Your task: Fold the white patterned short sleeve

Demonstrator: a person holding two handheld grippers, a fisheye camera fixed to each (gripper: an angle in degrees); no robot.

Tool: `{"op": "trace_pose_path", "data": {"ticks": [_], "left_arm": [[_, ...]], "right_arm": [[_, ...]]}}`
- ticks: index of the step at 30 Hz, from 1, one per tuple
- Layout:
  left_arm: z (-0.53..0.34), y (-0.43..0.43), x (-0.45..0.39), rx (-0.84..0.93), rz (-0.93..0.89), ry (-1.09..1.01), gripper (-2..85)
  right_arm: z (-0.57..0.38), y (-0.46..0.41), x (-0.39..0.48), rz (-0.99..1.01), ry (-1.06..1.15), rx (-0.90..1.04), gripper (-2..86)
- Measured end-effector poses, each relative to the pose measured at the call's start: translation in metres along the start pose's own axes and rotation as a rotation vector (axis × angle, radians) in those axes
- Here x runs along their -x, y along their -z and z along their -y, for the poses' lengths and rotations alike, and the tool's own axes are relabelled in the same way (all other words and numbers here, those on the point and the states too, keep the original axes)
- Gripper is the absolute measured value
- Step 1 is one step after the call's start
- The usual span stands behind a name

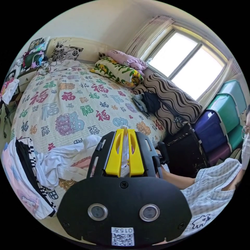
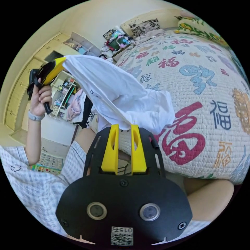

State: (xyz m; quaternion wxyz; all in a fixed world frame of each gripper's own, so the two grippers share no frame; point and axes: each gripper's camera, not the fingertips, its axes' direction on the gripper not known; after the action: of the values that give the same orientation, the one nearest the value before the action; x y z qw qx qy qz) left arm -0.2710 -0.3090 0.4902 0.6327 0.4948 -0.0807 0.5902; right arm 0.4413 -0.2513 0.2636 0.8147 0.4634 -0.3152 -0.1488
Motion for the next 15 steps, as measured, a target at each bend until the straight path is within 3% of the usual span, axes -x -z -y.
{"op": "trace_pose_path", "data": {"ticks": [10,15], "left_arm": [[-0.021,0.058,0.020,-0.027,-0.060,0.032,0.6],[-0.038,0.099,0.017,-0.043,-0.031,0.026,0.6]], "right_arm": [[0.001,-0.003,0.009,0.263,-0.215,-0.042,9.4],[-0.007,0.003,0.013,0.266,-0.388,-0.077,2.0]]}}
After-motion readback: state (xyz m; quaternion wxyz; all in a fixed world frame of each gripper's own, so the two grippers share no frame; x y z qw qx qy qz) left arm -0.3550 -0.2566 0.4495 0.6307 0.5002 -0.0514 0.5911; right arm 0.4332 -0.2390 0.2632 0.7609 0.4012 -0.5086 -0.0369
